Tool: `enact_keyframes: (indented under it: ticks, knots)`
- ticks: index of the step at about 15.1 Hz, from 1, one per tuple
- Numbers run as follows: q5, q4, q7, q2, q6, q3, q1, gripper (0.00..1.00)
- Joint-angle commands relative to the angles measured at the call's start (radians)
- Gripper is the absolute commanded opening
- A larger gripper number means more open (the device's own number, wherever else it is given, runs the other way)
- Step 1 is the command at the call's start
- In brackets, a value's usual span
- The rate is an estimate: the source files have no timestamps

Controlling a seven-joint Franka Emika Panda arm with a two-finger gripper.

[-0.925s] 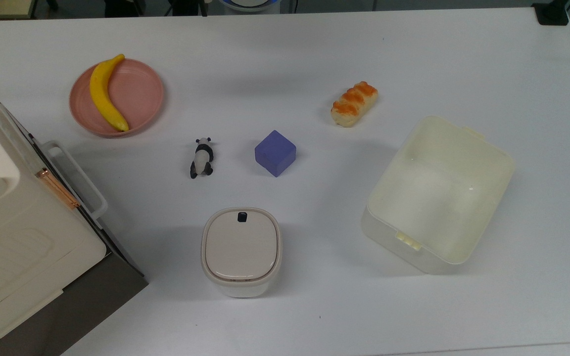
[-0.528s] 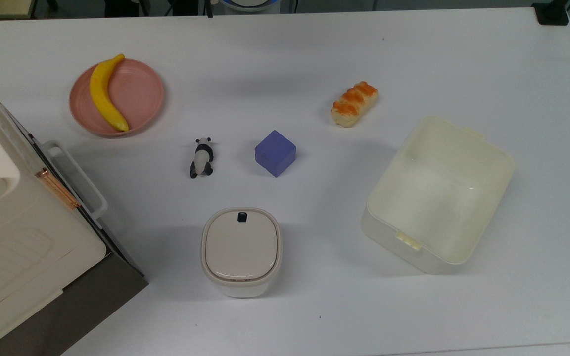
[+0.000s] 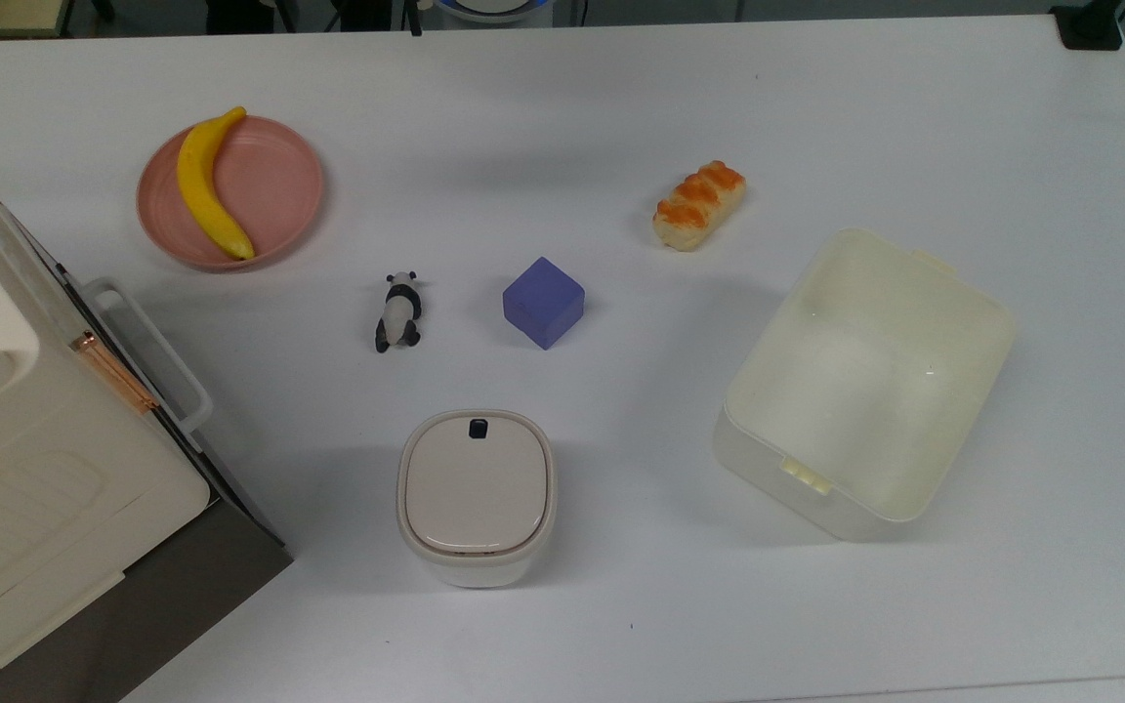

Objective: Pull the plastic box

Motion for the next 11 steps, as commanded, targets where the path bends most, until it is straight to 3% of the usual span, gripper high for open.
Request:
enact_keyframes:
  ticks: [1, 11]
  knots:
    - [-0.013, -0.019, 0.023, -0.017, -0.011, -0.004, 0.012, 1.00]
    - [0.008, -0.017, -0.022, -0.008, -0.008, -0.003, 0.014, 1.00]
